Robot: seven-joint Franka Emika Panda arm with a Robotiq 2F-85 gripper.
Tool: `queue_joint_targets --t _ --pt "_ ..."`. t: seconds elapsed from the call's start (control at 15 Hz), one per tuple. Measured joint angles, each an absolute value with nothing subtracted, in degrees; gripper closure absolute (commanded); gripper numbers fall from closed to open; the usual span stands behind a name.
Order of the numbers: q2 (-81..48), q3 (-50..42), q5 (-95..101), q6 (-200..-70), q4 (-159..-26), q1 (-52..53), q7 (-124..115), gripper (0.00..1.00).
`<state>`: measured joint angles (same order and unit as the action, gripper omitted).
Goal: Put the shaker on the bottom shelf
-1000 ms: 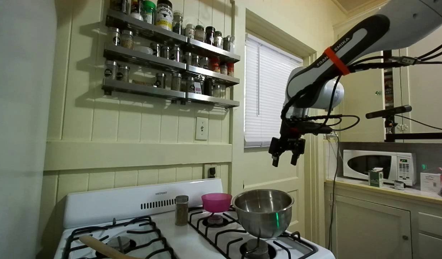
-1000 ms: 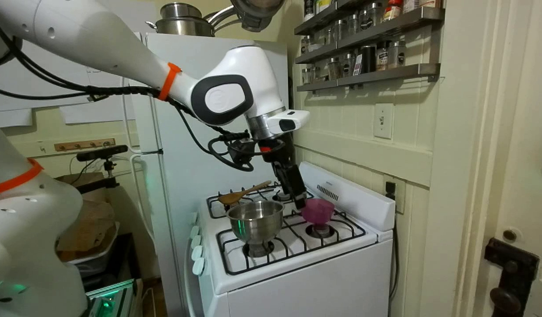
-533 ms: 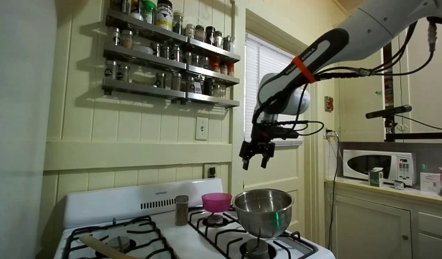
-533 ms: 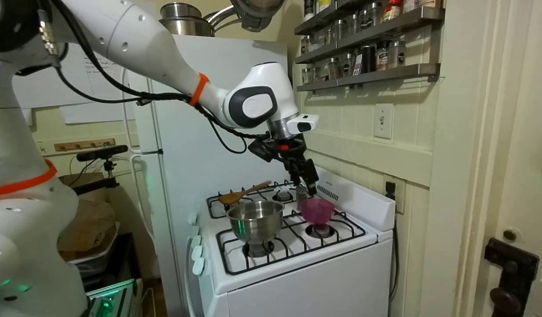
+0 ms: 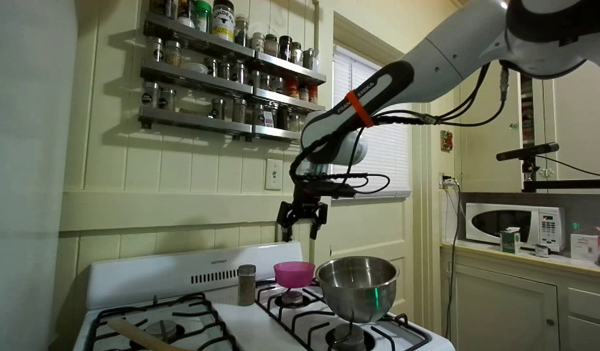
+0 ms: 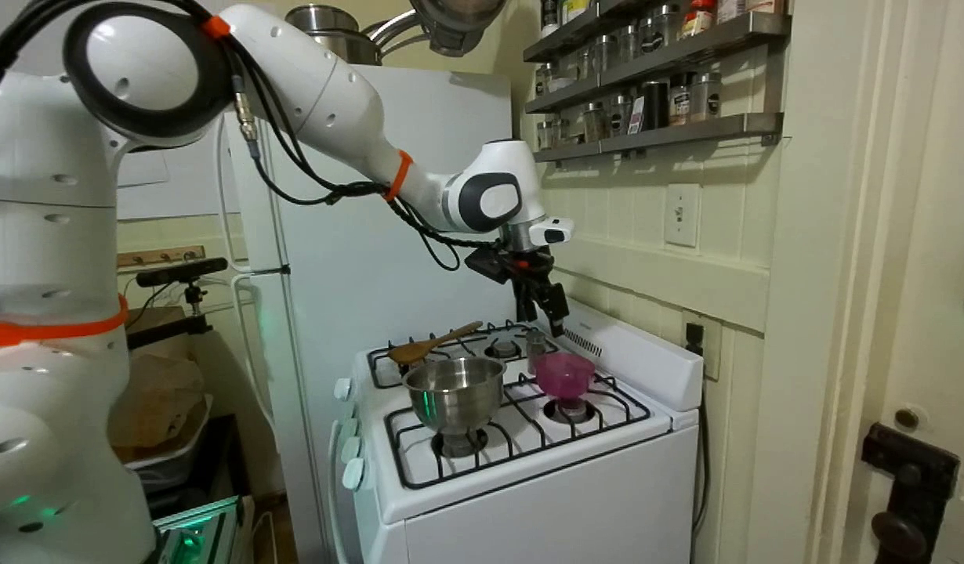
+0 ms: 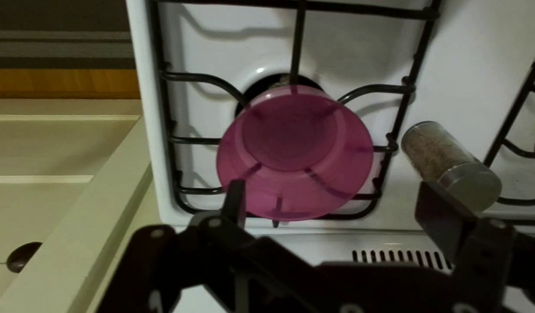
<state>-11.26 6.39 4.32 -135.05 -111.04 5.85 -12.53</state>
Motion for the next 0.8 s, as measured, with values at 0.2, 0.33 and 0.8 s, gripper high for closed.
queue_joint_targets --t 0.2,0.33,0.8 --pt "-17.4 6.6 5.5 -133.6 -105.1 9.0 -13.1 0.0" --pt "-20.5 7.0 5.7 -132.3 -101.7 10.9 -13.0 0.0" --pt "-22.8 7.0 5.8 -131.0 -98.4 12.1 -12.5 0.0"
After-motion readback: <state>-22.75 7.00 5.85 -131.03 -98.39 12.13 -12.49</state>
